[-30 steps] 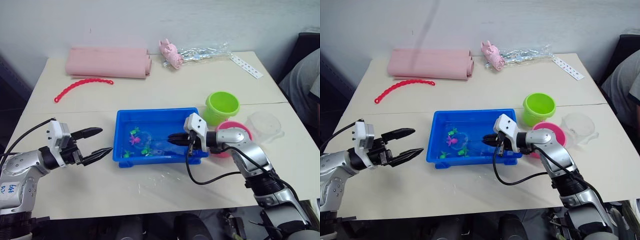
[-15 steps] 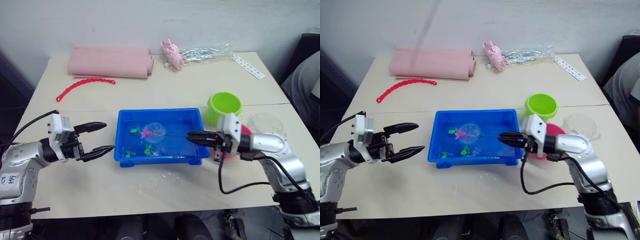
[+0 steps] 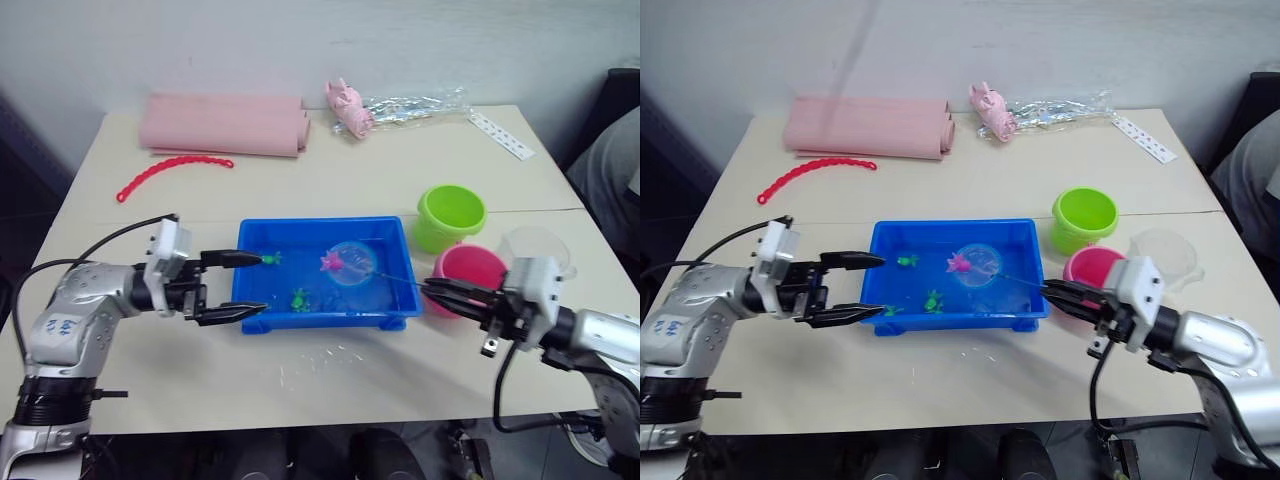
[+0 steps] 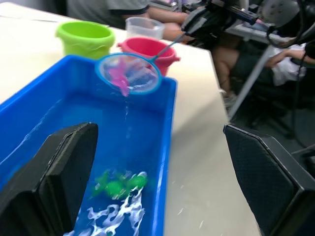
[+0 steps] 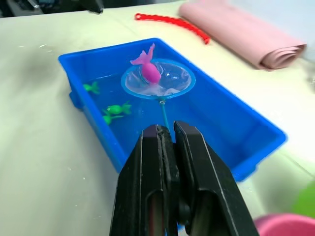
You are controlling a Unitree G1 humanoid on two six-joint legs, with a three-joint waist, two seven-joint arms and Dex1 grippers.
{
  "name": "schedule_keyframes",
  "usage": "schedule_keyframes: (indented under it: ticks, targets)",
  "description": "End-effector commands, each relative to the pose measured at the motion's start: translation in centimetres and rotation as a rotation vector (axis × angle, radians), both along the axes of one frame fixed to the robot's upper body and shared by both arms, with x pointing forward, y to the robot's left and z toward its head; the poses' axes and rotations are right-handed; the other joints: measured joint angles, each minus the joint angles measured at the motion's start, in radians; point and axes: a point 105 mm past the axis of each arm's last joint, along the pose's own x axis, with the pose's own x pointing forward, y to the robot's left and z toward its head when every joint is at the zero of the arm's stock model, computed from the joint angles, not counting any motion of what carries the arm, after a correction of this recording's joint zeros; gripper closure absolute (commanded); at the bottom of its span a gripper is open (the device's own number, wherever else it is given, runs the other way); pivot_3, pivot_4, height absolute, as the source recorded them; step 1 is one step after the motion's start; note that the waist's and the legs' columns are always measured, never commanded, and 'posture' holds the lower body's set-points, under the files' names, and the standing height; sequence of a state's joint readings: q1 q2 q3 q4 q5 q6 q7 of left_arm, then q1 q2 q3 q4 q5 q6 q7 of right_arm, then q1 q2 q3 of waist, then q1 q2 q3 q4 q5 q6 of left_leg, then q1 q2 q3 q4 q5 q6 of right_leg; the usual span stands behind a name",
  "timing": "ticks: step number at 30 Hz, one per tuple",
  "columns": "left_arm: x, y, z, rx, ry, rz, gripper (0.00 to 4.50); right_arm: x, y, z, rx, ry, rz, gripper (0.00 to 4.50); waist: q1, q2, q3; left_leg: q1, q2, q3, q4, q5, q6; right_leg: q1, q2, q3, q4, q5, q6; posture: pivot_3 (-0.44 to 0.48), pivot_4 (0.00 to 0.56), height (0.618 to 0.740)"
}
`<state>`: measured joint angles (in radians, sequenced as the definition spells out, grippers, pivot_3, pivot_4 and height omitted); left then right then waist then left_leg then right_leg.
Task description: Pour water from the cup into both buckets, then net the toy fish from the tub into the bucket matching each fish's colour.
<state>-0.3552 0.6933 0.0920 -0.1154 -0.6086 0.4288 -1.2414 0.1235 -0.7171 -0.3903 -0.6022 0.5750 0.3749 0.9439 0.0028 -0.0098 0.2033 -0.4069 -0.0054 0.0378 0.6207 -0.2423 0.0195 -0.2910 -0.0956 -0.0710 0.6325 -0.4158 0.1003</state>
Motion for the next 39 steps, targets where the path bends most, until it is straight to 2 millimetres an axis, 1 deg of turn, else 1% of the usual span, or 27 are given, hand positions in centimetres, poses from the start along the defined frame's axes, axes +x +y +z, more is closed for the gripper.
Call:
schedule_keyframes:
  ticks: [1,4,9,11,15,18,21,23,27,30,33,38,39]
  targets:
    - [-0.1,-1.4,0.8,-0.037,-0.019,-0.075,0.03,-2.0,-1.7,1.8,-0.013,-0.052,-0.103,4.5,0.014,0.0,0.0,0.0,0.0,0.0,0.0,0.0,0.0,0.0,0.0,0.0,-0.001,0.0,0.0,0.0,0.15,0.74]
    - [0.4,-2.4,0.9,-0.058,-0.031,-0.106,0.03,-3.5,-2.9,2.1,-0.026,-0.049,-0.181,4.5,0.016,0.0,0.0,0.0,0.0,0.001,0.0,0.0,0.0,0.001,0.001,0.0,-0.002,0.0,0.0,0.0,0.15,0.74]
    - [0.8,-3.1,1.2,-0.07,-0.033,-0.142,0.03,-5.4,-4.5,3.0,-0.045,-0.047,-0.29,4.5,0.018,0.0,0.0,0.0,0.0,0.001,0.0,0.001,0.001,0.002,0.001,0.0,-0.002,0.0,0.0,0.0,0.15,0.74]
    - [1.0,-3.4,1.1,-0.069,-0.036,-0.152,0.03,-6.0,-5.2,3.1,-0.067,-0.042,-0.325,4.5,0.018,0.0,0.0,0.001,0.0,0.001,0.0,0.001,0.001,0.002,0.001,0.0,-0.002,0.0,0.0,0.0,0.15,0.74]
    - [1.4,-3.9,1.1,-0.069,-0.04,-0.171,0.03,-6.8,-7.3,3.4,-0.118,-0.052,-0.426,4.5,0.021,0.0,0.0,0.001,0.0,0.001,0.0,0.001,0.001,0.002,0.001,0.001,-0.002,0.0,0.0,0.0,0.15,0.74]
    - [1.7,-4.4,1.3,-0.074,-0.047,-0.19,0.03,-7.4,-8.8,3.0,-0.173,-0.045,-0.476,4.5,0.022,0.0,0.0,0.0,0.0,0.001,0.0,0.001,0.001,0.002,0.001,0.001,-0.003,0.0,0.0,0.0,0.15,0.74]
    - [1.8,-4.9,1.2,-0.081,-0.051,-0.203,0.03,-7.3,-10.1,2.6,-0.21,-0.07,-0.537,4.5,0.022,0.0,0.0,0.0,-0.001,0.001,0.0,0.001,0.001,0.002,0.001,0.0,-0.003,0.0,0.0,0.0,0.15,0.74]
    - [1.8,-5.2,1.2,-0.084,-0.054,-0.209,0.03,-7.3,-10.7,2.1,-0.253,-0.076,-0.554,4.5,0.021,0.0,0.0,0.0,-0.001,0.001,0.0,0.001,0.001,0.002,0.001,0.001,-0.003,0.0,0.0,0.0,0.15,0.74]
    - [1.7,-5.4,1.4,-0.094,-0.058,-0.21,0.03,-7.0,-11.9,1.0,-0.385,-0.109,-0.602,4.5,0.018,0.0,0.0,0.001,0.0,0.001,0.0,0.001,0.0,0.002,0.002,0.001,-0.003,0.0,0.0,0.0,0.15,0.74]
    - [1.6,-5.4,1.3,-0.095,-0.057,-0.209,0.03,-6.8,-11.9,0.4,-0.471,-0.148,-0.575,4.5,0.02,0.001,0.0,0.001,0.0,0.001,0.0,0.001,0.0,0.002,0.002,0.001,-0.003,0.0,0.0,0.0,0.15,0.74]
    - [1.6,-5.5,1.2,-0.093,-0.056,-0.208,0.03,-6.4,-12.0,0.7,-0.53,-0.222,-0.587,4.5,0.02,0.001,0.0,0.001,0.0,0.001,0.0,0.001,0.0,0.002,0.002,0.001,-0.002,0.0,0.0,0.0,0.15,0.74]
    - [1.9,-5.5,0.9,-0.085,-0.071,-0.181,0.03,-5.7,-12.3,0.2,-0.71,-0.308,-0.574,4.5,0.021,0.001,0.0,0.001,0.0,0.001,0.0,0.001,0.0,0.002,0.002,0.001,-0.002,0.0,0.0,0.0,0.15,0.74]
    - [1.9,-5.5,0.7,-0.076,-0.073,-0.184,0.03,-5.6,-12.2,0.2,-0.72,-0.322,-0.565,4.5,0.021,0.001,0.0,0.001,0.0,0.001,0.0,0.001,0.0,0.002,0.002,0.001,-0.003,0.0,0.0,0.0,0.15,0.74]
